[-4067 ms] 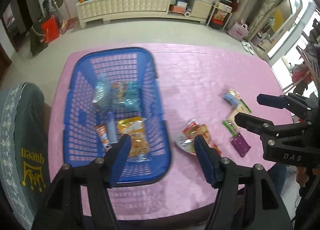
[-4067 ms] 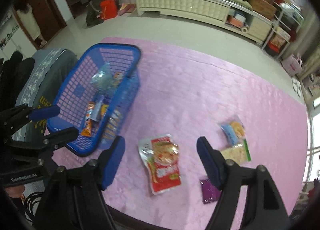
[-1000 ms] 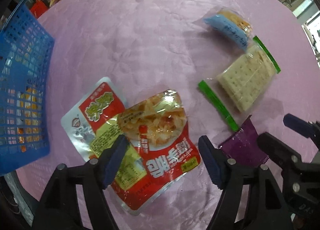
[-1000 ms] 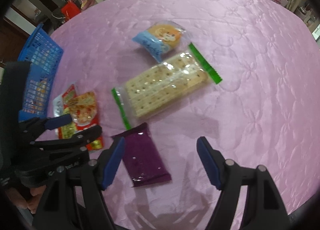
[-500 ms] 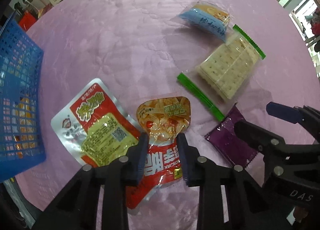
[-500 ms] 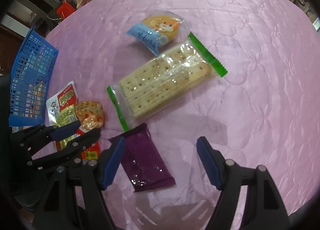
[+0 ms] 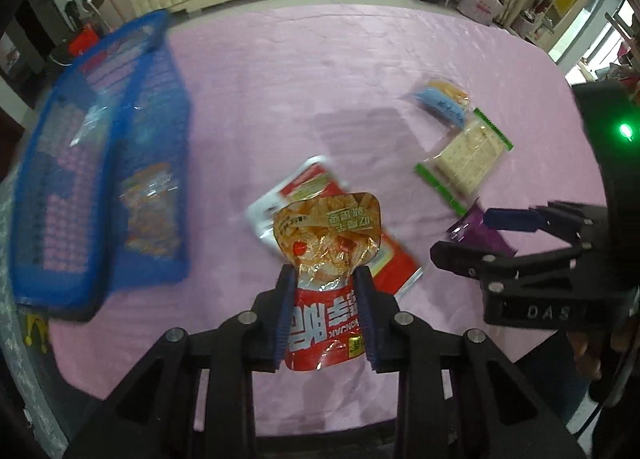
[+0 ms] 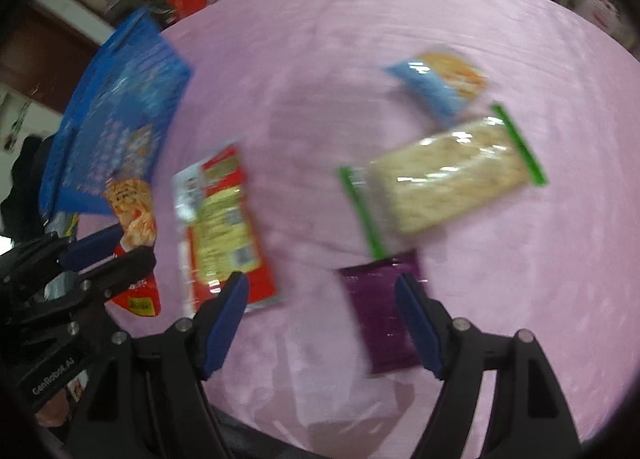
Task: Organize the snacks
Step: 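Grasp the red-and-silver snack bag with the right tool while the left tool lifts its bag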
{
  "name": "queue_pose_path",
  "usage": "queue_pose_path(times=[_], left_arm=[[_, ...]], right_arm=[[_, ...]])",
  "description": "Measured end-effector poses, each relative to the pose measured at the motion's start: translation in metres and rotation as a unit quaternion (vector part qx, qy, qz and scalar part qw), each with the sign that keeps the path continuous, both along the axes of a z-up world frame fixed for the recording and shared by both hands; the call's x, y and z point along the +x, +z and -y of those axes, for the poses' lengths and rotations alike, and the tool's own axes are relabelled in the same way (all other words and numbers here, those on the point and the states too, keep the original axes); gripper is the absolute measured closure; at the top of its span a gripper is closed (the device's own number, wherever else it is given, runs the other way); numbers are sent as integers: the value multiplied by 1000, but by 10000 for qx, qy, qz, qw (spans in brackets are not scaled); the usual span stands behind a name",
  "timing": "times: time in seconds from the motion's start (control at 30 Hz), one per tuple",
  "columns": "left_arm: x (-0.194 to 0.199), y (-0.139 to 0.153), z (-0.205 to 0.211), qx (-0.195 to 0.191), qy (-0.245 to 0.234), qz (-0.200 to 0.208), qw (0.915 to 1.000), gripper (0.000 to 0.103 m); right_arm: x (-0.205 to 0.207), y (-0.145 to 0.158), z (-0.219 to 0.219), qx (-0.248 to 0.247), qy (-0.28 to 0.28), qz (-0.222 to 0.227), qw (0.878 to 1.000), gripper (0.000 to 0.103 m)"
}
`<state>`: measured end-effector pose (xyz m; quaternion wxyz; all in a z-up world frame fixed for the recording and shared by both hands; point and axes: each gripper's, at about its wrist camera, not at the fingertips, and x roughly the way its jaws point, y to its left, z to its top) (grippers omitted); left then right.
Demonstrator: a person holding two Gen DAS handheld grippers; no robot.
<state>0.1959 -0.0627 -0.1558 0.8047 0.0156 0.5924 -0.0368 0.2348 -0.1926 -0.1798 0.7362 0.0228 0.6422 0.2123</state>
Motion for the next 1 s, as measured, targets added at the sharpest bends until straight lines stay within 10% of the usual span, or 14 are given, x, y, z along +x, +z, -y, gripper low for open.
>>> queue_pose_path(times=[0.5,1.0], left_arm=[[-39,-9,-77,-228,910,105,9955,75],[-49,-38,-102,-378,1150,-15,9926,75]], right_arm=[[20,-40,-80,71,592,-506,9969,19],[13,-50,-159,-970,829,-408,9910,19]])
